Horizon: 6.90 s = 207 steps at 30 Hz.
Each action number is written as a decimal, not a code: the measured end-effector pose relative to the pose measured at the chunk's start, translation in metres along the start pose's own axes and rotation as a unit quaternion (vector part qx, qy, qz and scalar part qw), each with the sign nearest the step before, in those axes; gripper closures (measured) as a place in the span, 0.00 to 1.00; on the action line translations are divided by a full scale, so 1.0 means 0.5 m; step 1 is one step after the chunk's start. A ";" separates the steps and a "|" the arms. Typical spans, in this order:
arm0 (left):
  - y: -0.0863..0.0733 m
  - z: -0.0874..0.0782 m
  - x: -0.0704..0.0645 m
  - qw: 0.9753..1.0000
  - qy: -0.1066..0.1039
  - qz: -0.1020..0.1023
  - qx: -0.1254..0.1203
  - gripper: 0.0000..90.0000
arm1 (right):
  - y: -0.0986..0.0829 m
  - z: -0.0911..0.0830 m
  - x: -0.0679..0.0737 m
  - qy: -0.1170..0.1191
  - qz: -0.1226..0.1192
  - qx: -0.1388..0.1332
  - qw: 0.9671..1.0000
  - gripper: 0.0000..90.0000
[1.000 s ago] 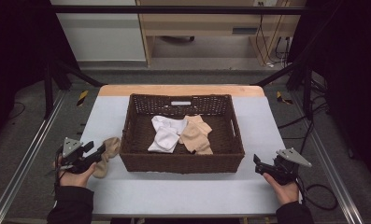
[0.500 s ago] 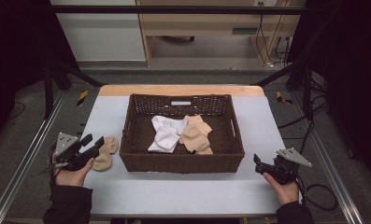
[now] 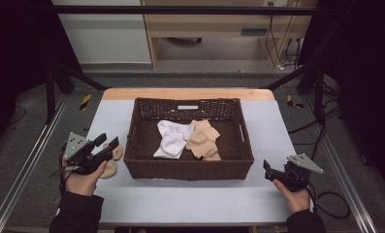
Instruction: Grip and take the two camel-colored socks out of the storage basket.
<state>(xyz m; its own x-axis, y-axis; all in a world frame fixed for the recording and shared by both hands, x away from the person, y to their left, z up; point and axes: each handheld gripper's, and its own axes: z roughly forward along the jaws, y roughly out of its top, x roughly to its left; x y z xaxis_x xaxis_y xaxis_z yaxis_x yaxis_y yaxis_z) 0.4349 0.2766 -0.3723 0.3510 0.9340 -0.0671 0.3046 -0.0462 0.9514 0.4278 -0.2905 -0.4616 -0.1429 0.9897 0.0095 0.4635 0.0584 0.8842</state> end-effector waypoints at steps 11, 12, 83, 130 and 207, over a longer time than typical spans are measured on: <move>0.046 0.043 -0.056 0.999 -0.033 0.007 -0.016 0.56 | 0.000 0.000 -0.002 -0.003 0.000 -0.001 1.000 0.04; 0.046 0.043 -0.056 0.999 -0.033 0.007 -0.016 0.55 | 0.000 0.000 -0.002 -0.003 0.000 -0.001 1.000 0.04; 0.025 0.415 -0.310 0.980 -0.105 0.100 0.139 0.47 | 0.000 0.006 -0.003 -0.008 -0.005 0.005 1.000 0.04; 0.006 0.435 -0.314 0.944 -0.157 0.161 0.241 0.95 | -0.002 0.009 -0.002 -0.010 -0.009 0.009 1.000 0.05; 0.127 -0.083 0.082 0.995 -0.011 -0.025 -0.093 0.95 | -0.002 0.000 -0.004 -0.014 -0.010 0.002 1.000 0.05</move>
<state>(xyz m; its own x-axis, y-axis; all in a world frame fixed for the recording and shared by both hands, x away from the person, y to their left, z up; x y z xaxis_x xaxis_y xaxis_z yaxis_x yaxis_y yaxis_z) 0.4317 0.3267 -0.3021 0.3596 0.9253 -0.1202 0.1529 0.0686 0.9859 0.4274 -0.2923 -0.4622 -0.1268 0.9917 -0.0216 0.4647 0.0786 0.8820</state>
